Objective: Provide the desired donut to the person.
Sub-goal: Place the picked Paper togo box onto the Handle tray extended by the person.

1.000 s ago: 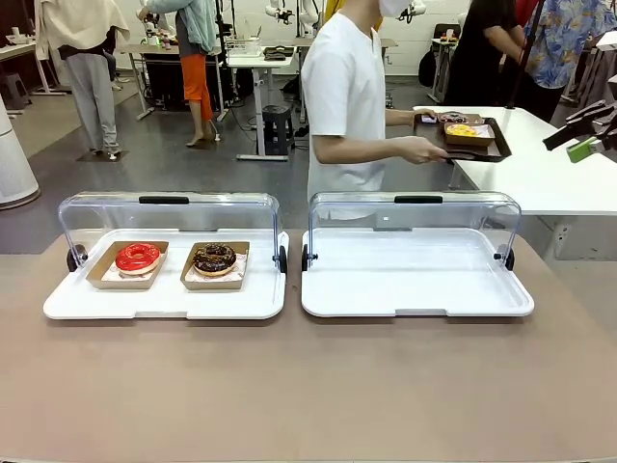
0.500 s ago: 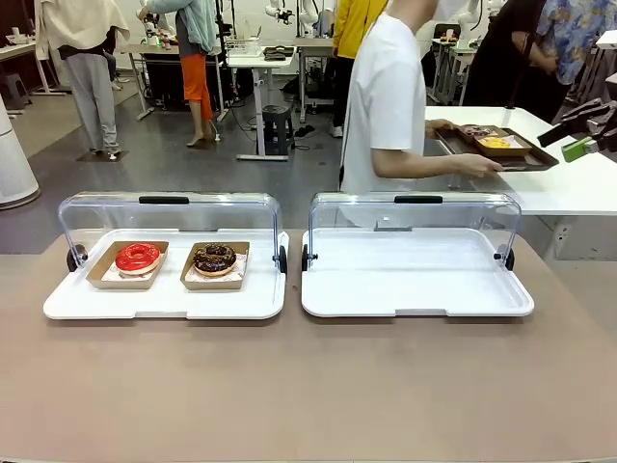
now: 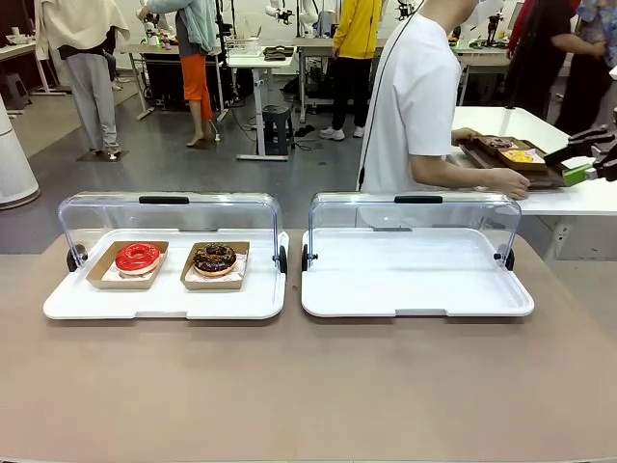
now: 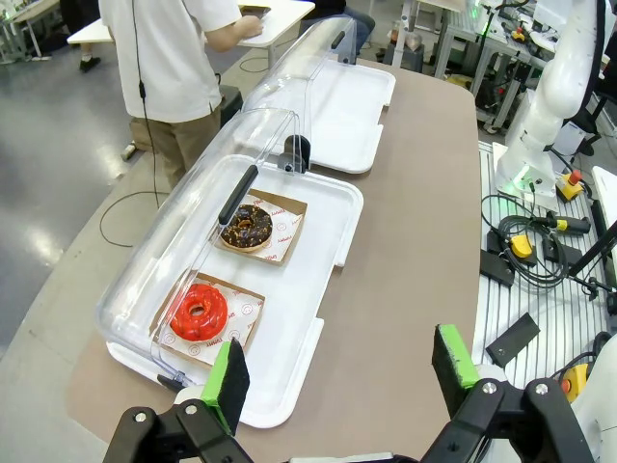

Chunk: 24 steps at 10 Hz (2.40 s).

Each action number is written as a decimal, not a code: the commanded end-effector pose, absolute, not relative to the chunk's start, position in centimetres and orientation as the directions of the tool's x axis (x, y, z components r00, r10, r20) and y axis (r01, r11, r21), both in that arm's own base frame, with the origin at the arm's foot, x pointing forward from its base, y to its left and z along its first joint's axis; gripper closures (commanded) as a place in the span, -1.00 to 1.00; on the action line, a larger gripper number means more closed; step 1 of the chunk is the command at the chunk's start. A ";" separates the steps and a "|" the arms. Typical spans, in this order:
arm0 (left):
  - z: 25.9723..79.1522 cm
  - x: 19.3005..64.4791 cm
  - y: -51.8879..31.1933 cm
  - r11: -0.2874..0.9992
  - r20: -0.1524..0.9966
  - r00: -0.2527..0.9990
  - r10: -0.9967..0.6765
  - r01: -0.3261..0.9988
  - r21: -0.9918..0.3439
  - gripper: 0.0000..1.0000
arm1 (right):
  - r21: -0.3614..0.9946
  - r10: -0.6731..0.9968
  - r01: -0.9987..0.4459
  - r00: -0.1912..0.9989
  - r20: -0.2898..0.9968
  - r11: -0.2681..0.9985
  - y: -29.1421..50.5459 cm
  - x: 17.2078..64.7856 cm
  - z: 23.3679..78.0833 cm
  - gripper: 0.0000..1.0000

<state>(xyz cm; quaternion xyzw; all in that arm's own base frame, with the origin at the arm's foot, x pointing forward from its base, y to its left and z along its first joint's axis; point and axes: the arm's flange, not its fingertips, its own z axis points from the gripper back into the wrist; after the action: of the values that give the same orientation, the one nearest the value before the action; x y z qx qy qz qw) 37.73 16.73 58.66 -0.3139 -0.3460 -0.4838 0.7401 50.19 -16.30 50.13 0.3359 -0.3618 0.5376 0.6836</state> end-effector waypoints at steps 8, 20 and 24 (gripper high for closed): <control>58.8 37.7 16.8 0.327 0.825 0.281 -0.490 0.937 -0.125 -1.00 | -0.005 0.368 -0.987 0.054 0.928 0.158 -18.9 47.4 50.7 -1.00; 58.8 37.7 16.8 0.327 0.825 0.281 -0.490 0.937 -0.125 -1.00 | -0.026 0.378 -0.994 0.016 0.926 0.104 -18.2 45.6 52.5 -1.00; 58.8 37.7 16.8 0.327 0.825 0.281 -0.490 0.937 -0.125 -1.00 | -0.026 0.378 -0.994 0.016 0.926 0.104 -18.2 45.6 52.5 -1.00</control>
<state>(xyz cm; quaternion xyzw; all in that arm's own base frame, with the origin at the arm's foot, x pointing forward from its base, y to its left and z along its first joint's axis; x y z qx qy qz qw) 37.73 16.73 58.66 -0.3139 -0.3460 -0.4838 0.7401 45.49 -18.04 52.56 0.3679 -0.4212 0.5618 0.6096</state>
